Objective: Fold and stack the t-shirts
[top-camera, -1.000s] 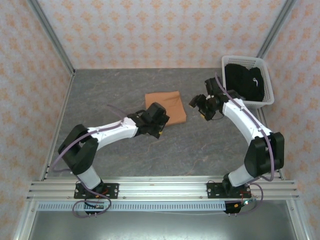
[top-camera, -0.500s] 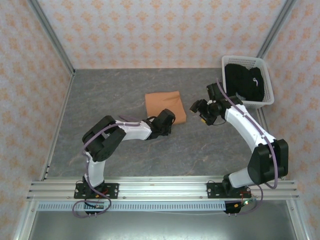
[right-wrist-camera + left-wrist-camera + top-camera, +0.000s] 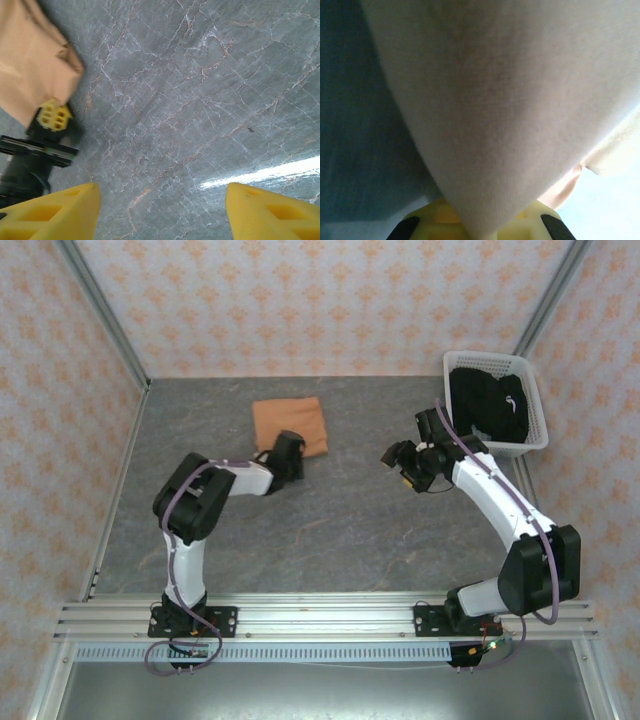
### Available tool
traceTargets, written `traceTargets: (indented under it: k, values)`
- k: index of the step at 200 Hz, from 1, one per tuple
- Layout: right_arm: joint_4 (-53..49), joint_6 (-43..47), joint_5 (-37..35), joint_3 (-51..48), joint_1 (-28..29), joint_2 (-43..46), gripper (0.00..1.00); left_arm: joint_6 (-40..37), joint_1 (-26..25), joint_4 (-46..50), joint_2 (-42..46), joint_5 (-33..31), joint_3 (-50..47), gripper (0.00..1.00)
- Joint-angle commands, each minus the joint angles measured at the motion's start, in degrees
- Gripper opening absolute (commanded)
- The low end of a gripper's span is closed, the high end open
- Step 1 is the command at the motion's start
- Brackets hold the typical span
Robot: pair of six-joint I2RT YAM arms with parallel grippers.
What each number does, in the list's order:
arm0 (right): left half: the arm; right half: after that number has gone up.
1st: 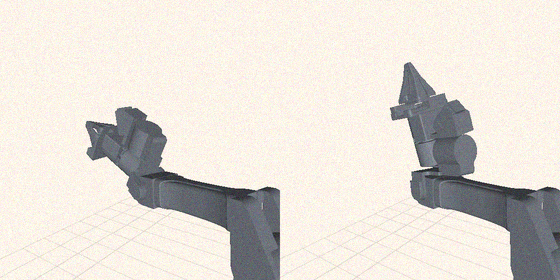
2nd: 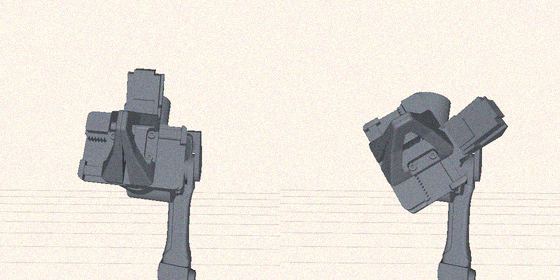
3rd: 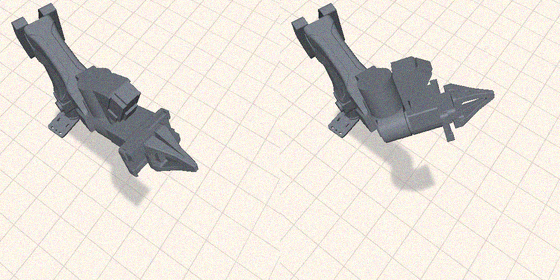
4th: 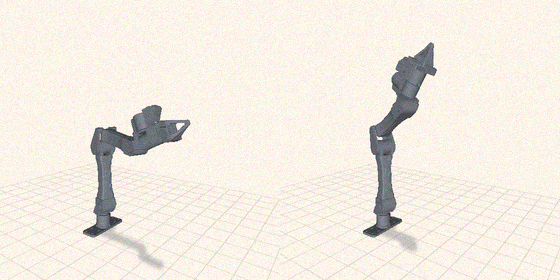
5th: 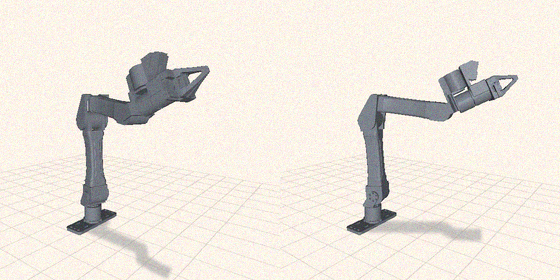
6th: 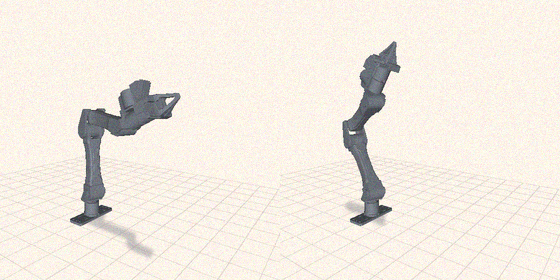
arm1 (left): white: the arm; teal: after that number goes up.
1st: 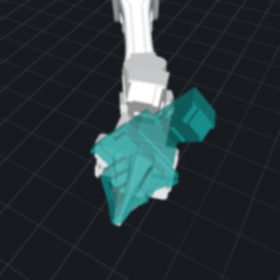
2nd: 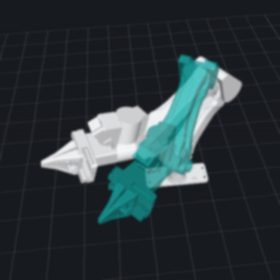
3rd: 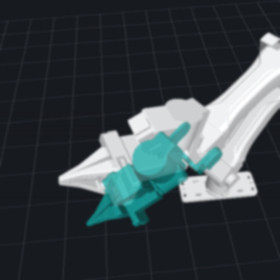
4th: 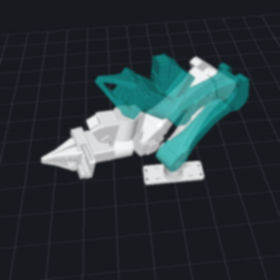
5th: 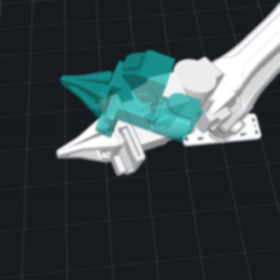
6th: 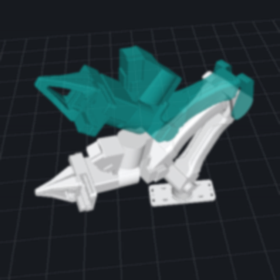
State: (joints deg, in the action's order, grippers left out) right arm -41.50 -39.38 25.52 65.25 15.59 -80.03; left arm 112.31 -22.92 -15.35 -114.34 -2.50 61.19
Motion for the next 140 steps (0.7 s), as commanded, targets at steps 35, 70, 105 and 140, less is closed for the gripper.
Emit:
traceTargets:
  k: [35,70,105,140]
  values:
    - [0.6,-1.4,-0.4,-0.7,0.0,0.8,0.67,-21.3,20.2,6.6,1.8,10.3,-1.1,0.00]
    - [0.9,-1.7,-0.3,-0.8,0.0,0.4,0.67,-34.6,29.7,12.0,-4.4,17.7,8.6,0.00]
    - [0.9,-1.7,-0.8,-1.0,-0.1,0.4,0.67,-50.5,35.3,27.7,-9.1,21.5,20.4,0.00]
    - [1.5,-2.0,-0.5,-0.5,-0.1,-0.6,0.67,-59.5,38.2,37.8,-10.4,20.5,23.8,0.00]
